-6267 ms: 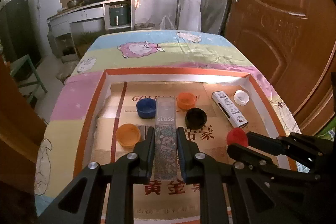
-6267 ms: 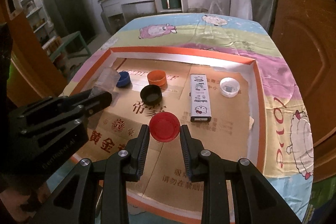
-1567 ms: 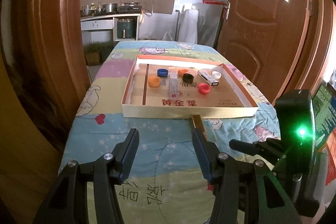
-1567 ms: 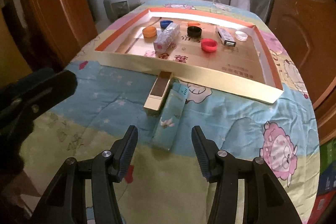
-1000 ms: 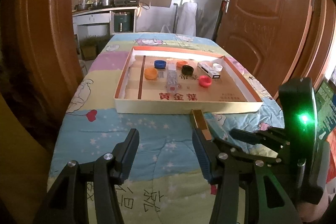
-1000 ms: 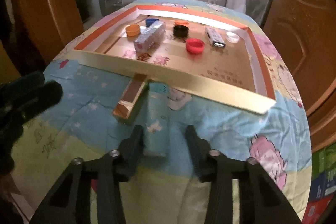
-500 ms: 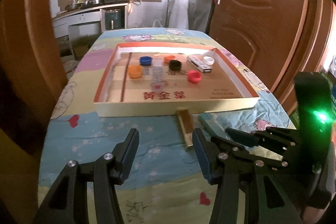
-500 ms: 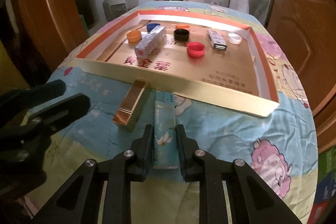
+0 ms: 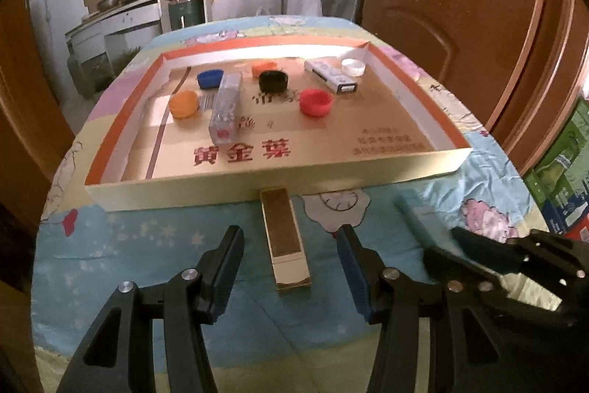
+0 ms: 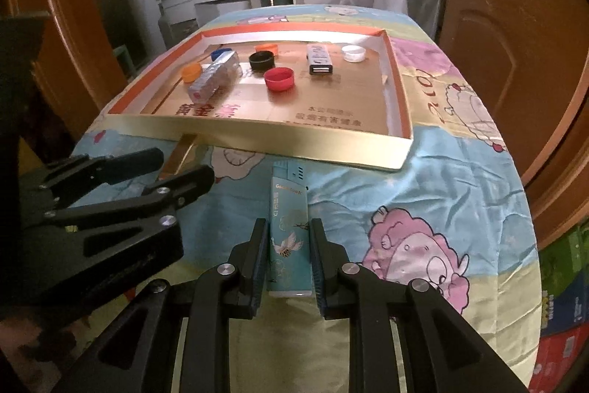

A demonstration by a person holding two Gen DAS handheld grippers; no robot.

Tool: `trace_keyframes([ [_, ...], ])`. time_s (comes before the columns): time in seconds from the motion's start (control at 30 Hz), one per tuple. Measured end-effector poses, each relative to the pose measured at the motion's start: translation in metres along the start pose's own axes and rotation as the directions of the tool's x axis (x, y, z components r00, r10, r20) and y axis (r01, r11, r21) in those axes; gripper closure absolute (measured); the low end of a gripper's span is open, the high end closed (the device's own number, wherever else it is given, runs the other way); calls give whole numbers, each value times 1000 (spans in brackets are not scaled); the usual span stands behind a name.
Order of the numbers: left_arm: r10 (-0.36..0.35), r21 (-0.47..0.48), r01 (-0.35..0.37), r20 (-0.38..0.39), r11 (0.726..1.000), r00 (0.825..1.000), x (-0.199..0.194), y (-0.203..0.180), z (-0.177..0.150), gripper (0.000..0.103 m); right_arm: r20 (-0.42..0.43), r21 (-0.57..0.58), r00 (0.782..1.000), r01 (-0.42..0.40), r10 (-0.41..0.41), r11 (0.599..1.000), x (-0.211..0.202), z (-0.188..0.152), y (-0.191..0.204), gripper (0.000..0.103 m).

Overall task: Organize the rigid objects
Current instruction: 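Grasp the gold box with the left tool while the right tool grasps the blue lighter, then carry the gold box and blue lighter over the tray with both tools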

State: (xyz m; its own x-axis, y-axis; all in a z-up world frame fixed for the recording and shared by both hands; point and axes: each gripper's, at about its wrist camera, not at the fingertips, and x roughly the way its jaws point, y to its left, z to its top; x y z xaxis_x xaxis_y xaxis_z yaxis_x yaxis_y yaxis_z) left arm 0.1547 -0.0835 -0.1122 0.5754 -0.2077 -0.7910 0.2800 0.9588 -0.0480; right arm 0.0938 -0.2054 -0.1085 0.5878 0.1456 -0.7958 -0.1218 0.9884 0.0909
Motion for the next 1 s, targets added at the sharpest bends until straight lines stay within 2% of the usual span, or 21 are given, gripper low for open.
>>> trace_keyframes([
  [0.07, 0, -6, 0, -11, 1000, 1000, 4, 2, -1, 51, 2, 8, 1000, -1, 1, 1000, 0, 0, -3, 81],
  [0.13, 6, -8, -6, -3, 1000, 1000, 2, 4, -2, 56, 3, 16, 1000, -5, 5, 1000, 0, -1, -6, 81],
  [0.2, 30, -19, -30, 7, 999, 1000, 0, 6, -4, 76, 5, 18, 1000, -8, 8, 1000, 0, -1, -6, 81],
  [0.3, 38, -36, -38, 11, 999, 999, -1, 10, -6, 84, 6, 22, 1000, -12, 12, 1000, 0, -2, -6, 81],
  [0.63, 24, -50, -21, 55, 999, 998, -24, 13, -6, 85, 25, 20, 1000, -14, 13, 1000, -7, 1, -3, 81],
  [1.0, 29, -65, -20, 140, 998, 990, -64, 25, 17, 85, 96, -6, 995, -12, 12, 1000, -33, 23, 5, 81],
])
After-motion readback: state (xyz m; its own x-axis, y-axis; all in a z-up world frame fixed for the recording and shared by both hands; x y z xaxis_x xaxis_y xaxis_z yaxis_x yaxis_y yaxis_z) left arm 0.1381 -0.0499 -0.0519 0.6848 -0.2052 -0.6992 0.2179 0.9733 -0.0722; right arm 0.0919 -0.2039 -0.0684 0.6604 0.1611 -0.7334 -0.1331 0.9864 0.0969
